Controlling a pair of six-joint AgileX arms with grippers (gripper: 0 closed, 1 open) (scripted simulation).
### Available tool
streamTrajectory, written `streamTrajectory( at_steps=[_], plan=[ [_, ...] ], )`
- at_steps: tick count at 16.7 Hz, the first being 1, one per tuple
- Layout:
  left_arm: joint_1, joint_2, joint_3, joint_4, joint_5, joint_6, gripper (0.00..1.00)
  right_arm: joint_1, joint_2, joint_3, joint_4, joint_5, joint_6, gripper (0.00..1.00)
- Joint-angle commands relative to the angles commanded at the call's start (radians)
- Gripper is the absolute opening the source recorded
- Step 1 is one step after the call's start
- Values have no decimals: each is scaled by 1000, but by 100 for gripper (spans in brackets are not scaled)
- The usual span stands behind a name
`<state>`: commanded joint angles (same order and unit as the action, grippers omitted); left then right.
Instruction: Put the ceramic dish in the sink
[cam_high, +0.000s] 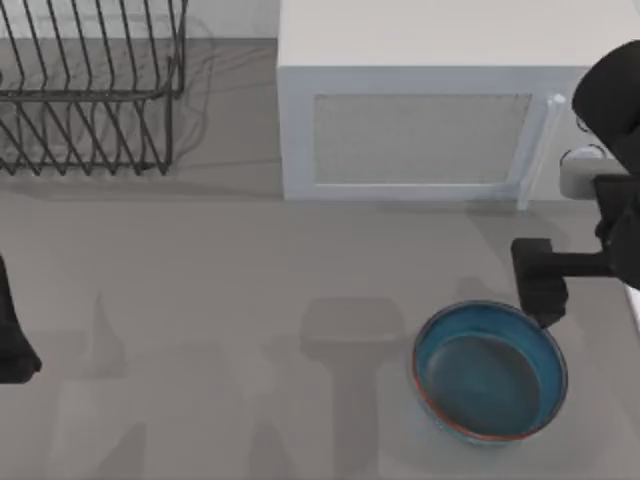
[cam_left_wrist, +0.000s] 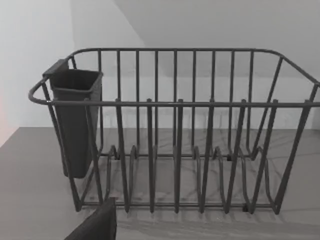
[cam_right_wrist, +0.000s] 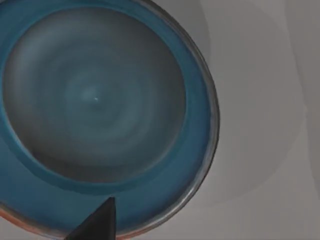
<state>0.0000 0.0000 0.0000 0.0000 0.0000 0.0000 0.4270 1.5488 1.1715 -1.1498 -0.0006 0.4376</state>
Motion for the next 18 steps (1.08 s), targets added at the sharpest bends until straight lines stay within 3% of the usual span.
streamTrajectory(
  at_steps=[9,18],
  plan=[
    [0,0,0,0,0,0,100,12,53,28,-20,1,14,100],
    [0,0,0,0,0,0,100,19,176,-215,351,1,21,100]
  ],
)
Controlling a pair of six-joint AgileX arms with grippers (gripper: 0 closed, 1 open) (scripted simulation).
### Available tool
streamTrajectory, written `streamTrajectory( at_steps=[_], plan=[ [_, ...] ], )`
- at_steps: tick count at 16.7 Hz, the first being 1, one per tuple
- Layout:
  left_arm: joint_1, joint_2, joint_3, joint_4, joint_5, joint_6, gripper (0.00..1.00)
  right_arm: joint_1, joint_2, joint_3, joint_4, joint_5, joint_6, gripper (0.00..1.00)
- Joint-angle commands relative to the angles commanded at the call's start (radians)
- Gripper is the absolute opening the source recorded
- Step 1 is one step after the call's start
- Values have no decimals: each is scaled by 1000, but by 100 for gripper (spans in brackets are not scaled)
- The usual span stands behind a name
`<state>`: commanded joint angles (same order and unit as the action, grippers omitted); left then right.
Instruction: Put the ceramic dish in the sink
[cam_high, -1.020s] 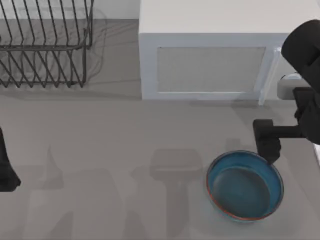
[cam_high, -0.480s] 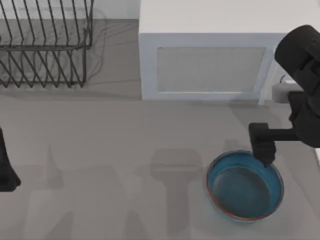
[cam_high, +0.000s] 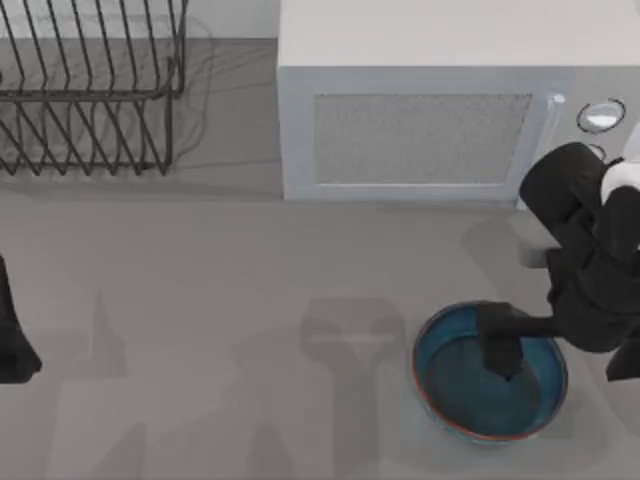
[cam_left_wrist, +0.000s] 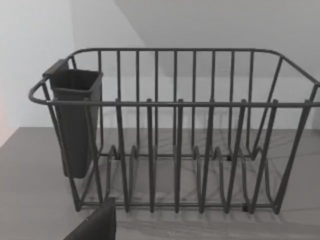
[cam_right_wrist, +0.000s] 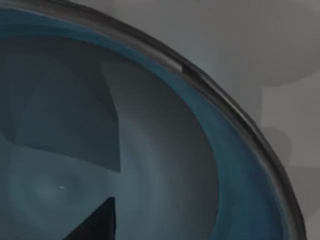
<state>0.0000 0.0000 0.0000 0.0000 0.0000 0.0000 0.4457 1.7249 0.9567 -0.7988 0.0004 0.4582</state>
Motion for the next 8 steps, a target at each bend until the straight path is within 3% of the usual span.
streamTrajectory(
  at_steps=[5,8],
  plan=[
    [0,0,0,0,0,0,100,0,7,-17,19,0,0,100],
    [0,0,0,0,0,0,100,0,7,-17,19,0,0,77]
  ],
)
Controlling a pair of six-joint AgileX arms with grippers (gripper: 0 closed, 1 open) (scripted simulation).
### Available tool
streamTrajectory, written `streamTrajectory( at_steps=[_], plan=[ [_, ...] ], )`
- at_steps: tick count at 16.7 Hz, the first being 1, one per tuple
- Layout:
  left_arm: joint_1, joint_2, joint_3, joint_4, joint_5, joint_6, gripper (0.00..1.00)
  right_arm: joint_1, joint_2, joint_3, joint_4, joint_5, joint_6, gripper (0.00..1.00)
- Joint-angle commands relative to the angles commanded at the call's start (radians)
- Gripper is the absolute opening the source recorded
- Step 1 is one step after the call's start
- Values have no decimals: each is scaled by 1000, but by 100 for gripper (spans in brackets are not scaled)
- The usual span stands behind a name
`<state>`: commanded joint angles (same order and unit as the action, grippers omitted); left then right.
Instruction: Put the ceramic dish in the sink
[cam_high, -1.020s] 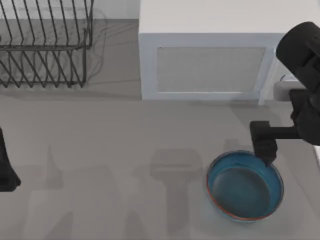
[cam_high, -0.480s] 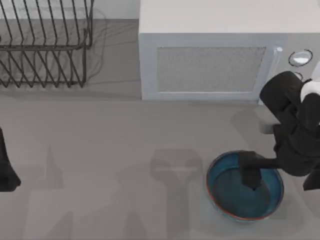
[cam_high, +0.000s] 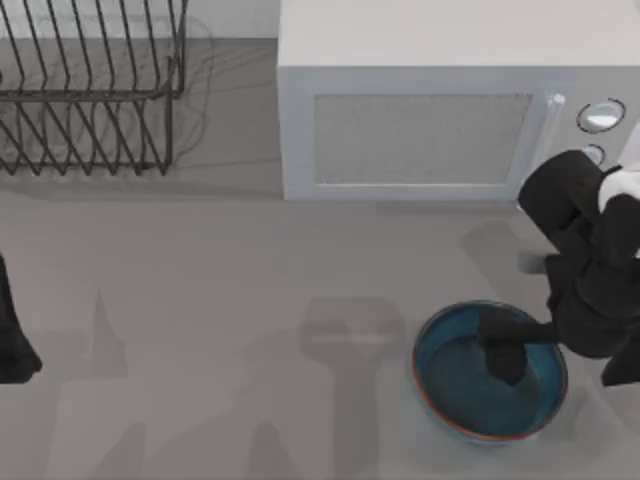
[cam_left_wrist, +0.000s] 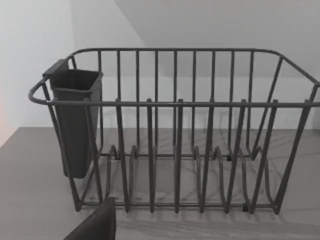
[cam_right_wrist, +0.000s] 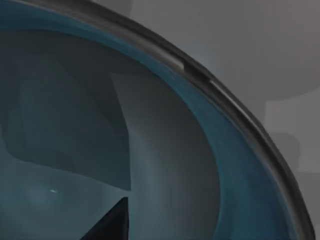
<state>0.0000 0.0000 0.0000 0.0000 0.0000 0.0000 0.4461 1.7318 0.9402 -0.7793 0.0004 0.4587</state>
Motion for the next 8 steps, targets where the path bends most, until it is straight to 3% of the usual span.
streamTrajectory(
  at_steps=[8],
  plan=[
    [0,0,0,0,0,0,100,0,0,0,0,0,0,17]
  ],
)
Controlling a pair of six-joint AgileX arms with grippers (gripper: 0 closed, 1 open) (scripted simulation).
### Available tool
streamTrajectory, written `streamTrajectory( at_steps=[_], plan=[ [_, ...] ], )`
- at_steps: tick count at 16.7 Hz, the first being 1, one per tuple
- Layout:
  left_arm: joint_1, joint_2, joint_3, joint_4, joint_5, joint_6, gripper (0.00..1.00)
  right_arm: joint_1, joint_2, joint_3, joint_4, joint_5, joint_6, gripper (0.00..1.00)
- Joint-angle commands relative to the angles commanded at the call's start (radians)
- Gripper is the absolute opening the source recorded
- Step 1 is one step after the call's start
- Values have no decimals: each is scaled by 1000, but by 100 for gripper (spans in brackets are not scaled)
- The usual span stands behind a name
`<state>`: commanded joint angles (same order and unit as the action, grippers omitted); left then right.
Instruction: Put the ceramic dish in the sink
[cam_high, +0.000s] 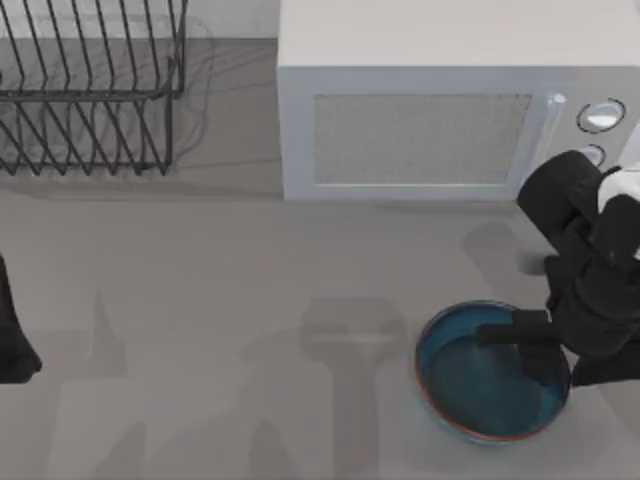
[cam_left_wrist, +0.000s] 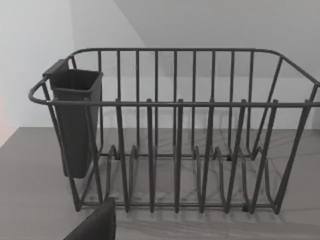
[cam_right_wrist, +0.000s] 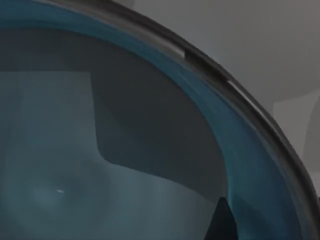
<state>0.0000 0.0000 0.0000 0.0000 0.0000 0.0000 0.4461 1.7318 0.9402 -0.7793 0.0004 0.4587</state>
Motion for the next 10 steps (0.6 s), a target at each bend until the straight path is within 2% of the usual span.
streamTrajectory(
  at_steps=[2,3,10],
  plan=[
    [0,0,0,0,0,0,100,0,0,0,0,0,0,2],
    [0,0,0,0,0,0,100,0,0,0,0,0,0,0],
    [0,0,0,0,0,0,100,0,0,0,0,0,0,0]
  ],
)
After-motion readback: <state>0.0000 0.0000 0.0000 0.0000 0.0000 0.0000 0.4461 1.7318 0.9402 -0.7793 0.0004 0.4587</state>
